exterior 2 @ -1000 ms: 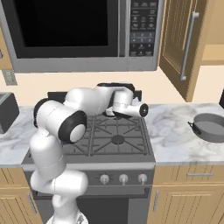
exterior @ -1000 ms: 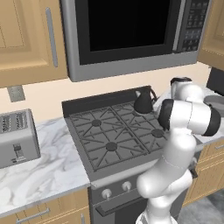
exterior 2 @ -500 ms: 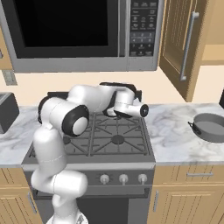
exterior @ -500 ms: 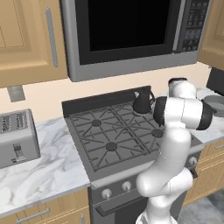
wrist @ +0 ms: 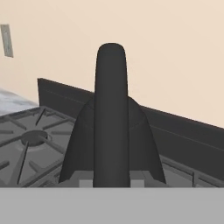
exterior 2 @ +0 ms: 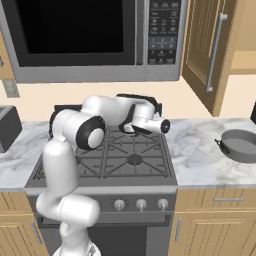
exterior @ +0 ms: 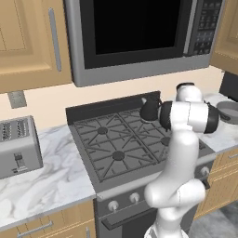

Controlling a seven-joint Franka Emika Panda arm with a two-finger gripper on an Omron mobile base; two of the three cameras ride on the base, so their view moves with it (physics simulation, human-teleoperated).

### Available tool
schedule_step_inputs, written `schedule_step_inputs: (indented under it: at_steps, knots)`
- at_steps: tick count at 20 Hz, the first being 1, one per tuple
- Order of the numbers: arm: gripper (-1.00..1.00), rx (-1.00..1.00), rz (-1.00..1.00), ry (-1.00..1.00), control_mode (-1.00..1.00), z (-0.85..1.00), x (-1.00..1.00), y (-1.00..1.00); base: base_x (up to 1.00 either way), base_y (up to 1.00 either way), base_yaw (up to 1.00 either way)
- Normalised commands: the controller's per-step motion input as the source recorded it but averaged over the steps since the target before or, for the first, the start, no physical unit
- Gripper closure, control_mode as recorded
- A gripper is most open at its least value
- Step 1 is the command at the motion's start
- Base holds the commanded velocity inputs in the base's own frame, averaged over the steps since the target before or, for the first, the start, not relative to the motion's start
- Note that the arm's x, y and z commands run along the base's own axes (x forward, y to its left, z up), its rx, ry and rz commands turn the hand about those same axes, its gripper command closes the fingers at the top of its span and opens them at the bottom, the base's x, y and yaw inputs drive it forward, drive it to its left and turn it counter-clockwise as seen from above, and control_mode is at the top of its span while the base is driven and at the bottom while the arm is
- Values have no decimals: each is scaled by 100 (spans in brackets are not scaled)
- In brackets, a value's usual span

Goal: Pick the kettle from the cabinet and place it on a stove burner. Then pick the pot from the counter and place it on another stove burner. Finally, turn both burners on.

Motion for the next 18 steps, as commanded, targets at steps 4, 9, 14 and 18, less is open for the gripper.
schedule_step_inputs:
  at_steps: [4,9,14,18]
  knots:
    - [100,0,0,0,-100,-10,23,0,0,0,0]
    - [100,0,0,0,-100,-11,25,0,0,0,0]
    - [100,0,0,0,-100,-11,23,0,0,0,0]
    - [100,0,0,0,-100,-10,18,0,0,0,0]
